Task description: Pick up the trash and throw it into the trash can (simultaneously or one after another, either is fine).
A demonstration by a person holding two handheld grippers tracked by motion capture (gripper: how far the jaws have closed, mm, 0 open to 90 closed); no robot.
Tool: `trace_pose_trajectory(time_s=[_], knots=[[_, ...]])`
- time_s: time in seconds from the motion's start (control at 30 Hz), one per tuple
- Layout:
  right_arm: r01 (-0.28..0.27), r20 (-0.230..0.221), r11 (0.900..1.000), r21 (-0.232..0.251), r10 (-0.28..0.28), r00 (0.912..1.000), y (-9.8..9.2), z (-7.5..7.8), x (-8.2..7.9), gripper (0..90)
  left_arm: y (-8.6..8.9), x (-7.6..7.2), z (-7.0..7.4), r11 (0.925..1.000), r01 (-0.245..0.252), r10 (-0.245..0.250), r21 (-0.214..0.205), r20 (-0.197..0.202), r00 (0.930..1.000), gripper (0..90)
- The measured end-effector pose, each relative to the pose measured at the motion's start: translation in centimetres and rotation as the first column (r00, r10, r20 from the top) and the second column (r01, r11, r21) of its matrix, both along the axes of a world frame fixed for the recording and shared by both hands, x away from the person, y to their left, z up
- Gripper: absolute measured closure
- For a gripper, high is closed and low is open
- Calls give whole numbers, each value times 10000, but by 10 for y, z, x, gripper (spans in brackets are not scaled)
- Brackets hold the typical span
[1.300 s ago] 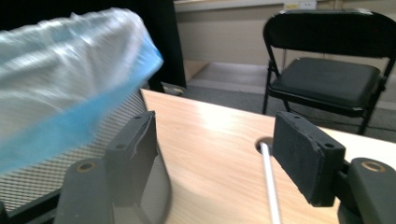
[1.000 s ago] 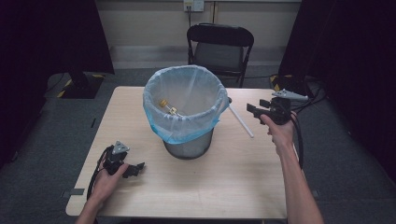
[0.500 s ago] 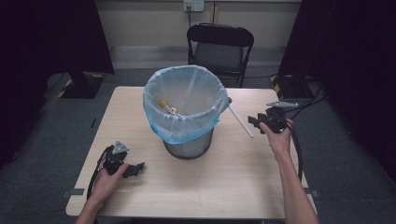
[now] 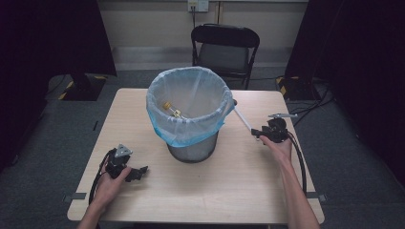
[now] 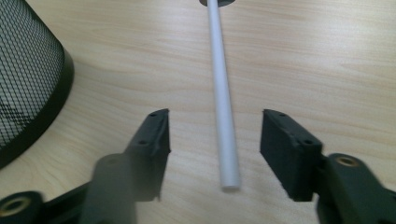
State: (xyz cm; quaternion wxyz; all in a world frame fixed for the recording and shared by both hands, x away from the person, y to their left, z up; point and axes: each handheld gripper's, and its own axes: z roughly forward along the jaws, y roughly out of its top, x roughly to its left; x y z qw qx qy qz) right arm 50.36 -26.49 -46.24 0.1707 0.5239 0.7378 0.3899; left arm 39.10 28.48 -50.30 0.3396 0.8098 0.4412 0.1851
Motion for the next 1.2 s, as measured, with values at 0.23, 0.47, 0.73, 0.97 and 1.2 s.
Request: trace_pose_trajectory(time_s=[0.23,0.47,0.73,0.97,1.2], knots=[[-149,-93,9994,-328,146,9998,-2,-15,5,590,0,0,0,10000,5,-5,12,5,10000,0],[-30,-272,9976,-687,11,9996,1,-24,8,651,0,0,0,10000,1,-1,8,6,10000,0],[-13,-186,9916,-1297,-11,9998,7,-28,6,720,0,0,0,10000,1,-1,5,1,10000,0],[33,-214,9822,-1877,-75,9997,15,-26,2,788,0,-1,0,10000,-26,26,59,9,10000,2],[150,-391,9842,-1765,-222,9990,15,-25,1,798,0,-1,0,10000,-31,31,61,0,10000,3]])
